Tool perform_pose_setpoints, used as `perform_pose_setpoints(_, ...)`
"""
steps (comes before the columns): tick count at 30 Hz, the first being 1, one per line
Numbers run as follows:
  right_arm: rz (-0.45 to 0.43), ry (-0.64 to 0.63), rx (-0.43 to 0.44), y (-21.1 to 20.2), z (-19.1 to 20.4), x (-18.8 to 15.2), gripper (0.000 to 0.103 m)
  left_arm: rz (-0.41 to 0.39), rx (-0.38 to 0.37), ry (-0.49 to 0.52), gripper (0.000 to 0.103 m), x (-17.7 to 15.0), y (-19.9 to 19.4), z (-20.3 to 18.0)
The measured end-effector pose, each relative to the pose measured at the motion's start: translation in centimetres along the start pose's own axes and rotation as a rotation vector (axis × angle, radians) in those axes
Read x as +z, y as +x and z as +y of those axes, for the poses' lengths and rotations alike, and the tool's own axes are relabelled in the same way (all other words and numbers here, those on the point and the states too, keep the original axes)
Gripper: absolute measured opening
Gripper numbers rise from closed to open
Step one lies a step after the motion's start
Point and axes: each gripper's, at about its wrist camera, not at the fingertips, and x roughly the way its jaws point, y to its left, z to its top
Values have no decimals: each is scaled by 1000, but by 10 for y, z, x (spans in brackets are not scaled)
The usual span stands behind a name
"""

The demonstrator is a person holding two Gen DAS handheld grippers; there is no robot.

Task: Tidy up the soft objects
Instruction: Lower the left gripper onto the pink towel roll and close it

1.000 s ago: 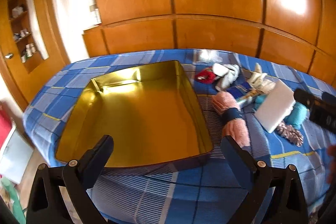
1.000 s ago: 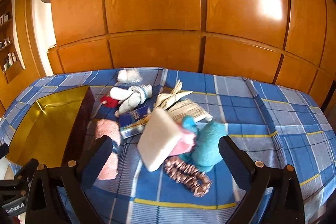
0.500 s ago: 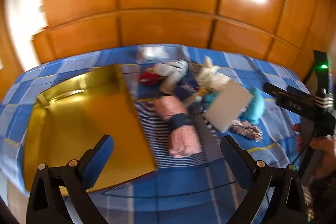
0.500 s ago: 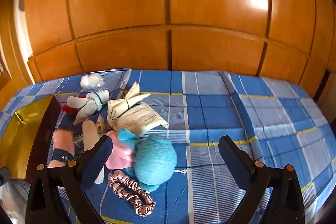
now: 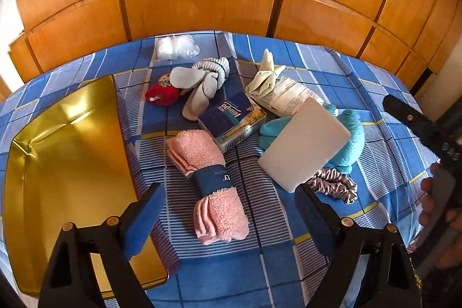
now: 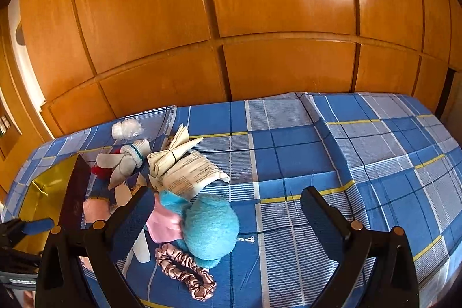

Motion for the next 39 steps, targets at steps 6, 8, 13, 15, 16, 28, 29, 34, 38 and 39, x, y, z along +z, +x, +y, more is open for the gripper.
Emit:
perform_pose_setpoints(6,-2,21,2,-1,-4,1,103,20,5,6,79,2,13,-3)
perform_pose_setpoints(8,-1,21,5,-1,-4,1,103,34,5,5,75,3,19,-3)
perform_pose_setpoints(13,-3,17,8,-1,-3,2,103,44,23,3,75,4,27,-2)
perform_pose_setpoints(15,-2,22,11,-1,-3,1,103,41,38,-1,75,3,28,0)
perform_pose_setpoints(16,-1,24,11,-1,-4,1,103,46,45,-3,75,3,30,1)
perform_pose_setpoints(28,1,27,19,-1,-3,1,103,103,99,34,53,8,62,-8)
perform_pose_setpoints(29,1,26,19,-1,-3,1,103,108,109,39,48,7,66,-8)
perform_pose_setpoints(34,6,23,22,1,-1,0,103,79,160,57,33,1,73,-7)
perform_pose_setpoints(38,2,20,38,0,-1,0,99,16,144,69,32,-5,57,-11)
perform_pose_setpoints(39,5,24,48,0,-1,0,96,1,131,62,33,-5,50,-11)
